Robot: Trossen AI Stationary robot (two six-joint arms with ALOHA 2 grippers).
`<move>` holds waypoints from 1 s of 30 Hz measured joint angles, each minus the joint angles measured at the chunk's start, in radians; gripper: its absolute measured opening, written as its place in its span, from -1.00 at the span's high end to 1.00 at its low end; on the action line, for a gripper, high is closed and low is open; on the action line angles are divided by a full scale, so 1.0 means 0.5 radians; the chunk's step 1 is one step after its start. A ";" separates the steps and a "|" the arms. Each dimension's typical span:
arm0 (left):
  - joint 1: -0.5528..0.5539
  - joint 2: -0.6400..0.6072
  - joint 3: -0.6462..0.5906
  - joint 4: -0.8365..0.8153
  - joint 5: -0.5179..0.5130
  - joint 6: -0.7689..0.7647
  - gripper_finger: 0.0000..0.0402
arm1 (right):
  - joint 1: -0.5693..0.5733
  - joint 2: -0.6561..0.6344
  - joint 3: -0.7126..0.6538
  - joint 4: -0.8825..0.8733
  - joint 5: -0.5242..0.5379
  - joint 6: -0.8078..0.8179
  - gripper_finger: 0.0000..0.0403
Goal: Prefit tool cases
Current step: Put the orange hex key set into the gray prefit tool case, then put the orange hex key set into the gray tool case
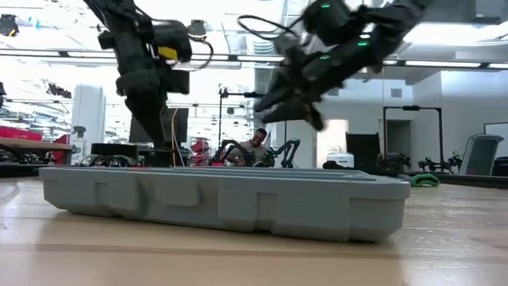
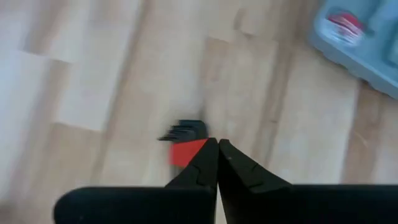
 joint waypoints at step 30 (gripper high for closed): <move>-0.083 0.376 -0.598 1.453 0.094 -0.827 1.00 | -0.347 0.804 0.876 -0.505 -0.586 -0.111 0.37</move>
